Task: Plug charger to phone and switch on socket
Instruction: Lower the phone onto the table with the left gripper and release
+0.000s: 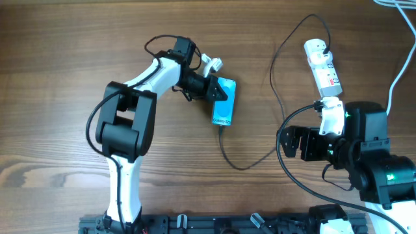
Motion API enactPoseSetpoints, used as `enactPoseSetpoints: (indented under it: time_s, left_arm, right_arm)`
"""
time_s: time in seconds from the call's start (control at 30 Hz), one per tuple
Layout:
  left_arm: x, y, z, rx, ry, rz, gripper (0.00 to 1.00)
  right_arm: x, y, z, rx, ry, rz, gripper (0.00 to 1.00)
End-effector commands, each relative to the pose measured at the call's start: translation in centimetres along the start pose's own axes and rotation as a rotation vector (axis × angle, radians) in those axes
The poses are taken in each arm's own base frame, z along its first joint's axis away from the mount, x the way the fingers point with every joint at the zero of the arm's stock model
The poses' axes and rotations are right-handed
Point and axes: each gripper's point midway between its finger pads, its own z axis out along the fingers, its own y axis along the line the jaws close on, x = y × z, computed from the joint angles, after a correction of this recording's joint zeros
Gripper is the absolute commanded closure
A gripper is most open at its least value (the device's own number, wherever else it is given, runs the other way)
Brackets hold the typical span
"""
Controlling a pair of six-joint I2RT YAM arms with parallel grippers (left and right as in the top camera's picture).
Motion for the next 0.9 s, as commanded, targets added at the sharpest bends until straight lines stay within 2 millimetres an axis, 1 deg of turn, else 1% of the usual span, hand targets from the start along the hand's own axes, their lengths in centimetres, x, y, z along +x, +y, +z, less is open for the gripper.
enactPoseSetpoints:
  time_s: [0.0, 0.03, 0.1, 0.13, 0.2, 0.3, 0.33, 0.4, 0.5, 0.53, 0.6, 0.67, 0.83, 0.87]
  left_arm:
    - [0.1, 2.1, 1.0, -0.027, 0.009, 0.000, 0.96]
    - [0.1, 2.1, 1.0, -0.028, 0.008, -0.009, 0.95]
    - [0.0, 3.1, 1.5, -0.040, 0.006, -0.043, 0.86]
    - [0.2, 3.4, 1.8, -0.039, 0.011, -0.049, 0.84]
    - [0.6, 4.0, 2.3, -0.039, 0.025, -0.065, 0.76]
    - [0.8, 4.1, 2.4, -0.043, 0.028, -0.067, 0.75]
    - [0.8, 4.4, 2.4, -0.063, 0.029, -0.068, 0.75]
    - [1.2, 5.6, 2.3, -0.133, 0.040, -0.090, 0.75]
    - [2.4, 7.6, 1.7, -0.254, 0.072, -0.172, 0.69]
    - [2.9, 8.0, 1.5, -0.281, 0.089, -0.190, 0.68]
    - [3.4, 8.4, 1.3, -0.309, 0.100, -0.231, 0.66]
    - [3.4, 9.4, 1.0, -0.373, 0.077, -0.338, 0.64]
    - [3.2, 9.3, 1.1, -0.375, 0.058, -0.395, 0.57]
    - [3.2, 9.3, 1.1, -0.375, 0.059, -0.401, 0.57]
  right_arm:
    - [0.2, -0.4, 0.2, 0.017, 0.002, 0.000, 0.00]
    - [0.2, -0.4, 0.2, 0.017, 0.002, -0.001, 0.01]
    - [0.2, -0.4, 0.2, 0.017, 0.002, 0.000, 0.01]
    - [0.2, -0.4, 0.2, 0.017, 0.003, 0.000, 0.01]
    - [0.3, -0.4, 0.2, 0.018, 0.007, 0.001, 0.01]
    - [0.3, -0.4, 0.2, 0.018, 0.005, 0.001, 0.01]
    - [0.3, -0.4, 0.2, 0.018, 0.005, 0.001, 0.01]
    - [0.3, -0.4, 0.2, 0.018, 0.005, 0.001, 0.00]
    - [0.3, -0.4, 0.2, 0.018, 0.006, 0.001, 0.01]
    - [0.3, -0.4, 0.2, 0.018, 0.005, 0.001, 0.01]
    - [0.3, -0.4, 0.2, 0.018, 0.005, 0.001, 0.00]
    - [0.3, -0.4, 0.2, 0.018, 0.006, 0.001, 0.01]
    - [0.3, -0.4, 0.2, 0.018, 0.006, 0.001, 0.01]
    - [0.3, -0.4, 0.2, 0.018, 0.005, 0.001, 0.01]
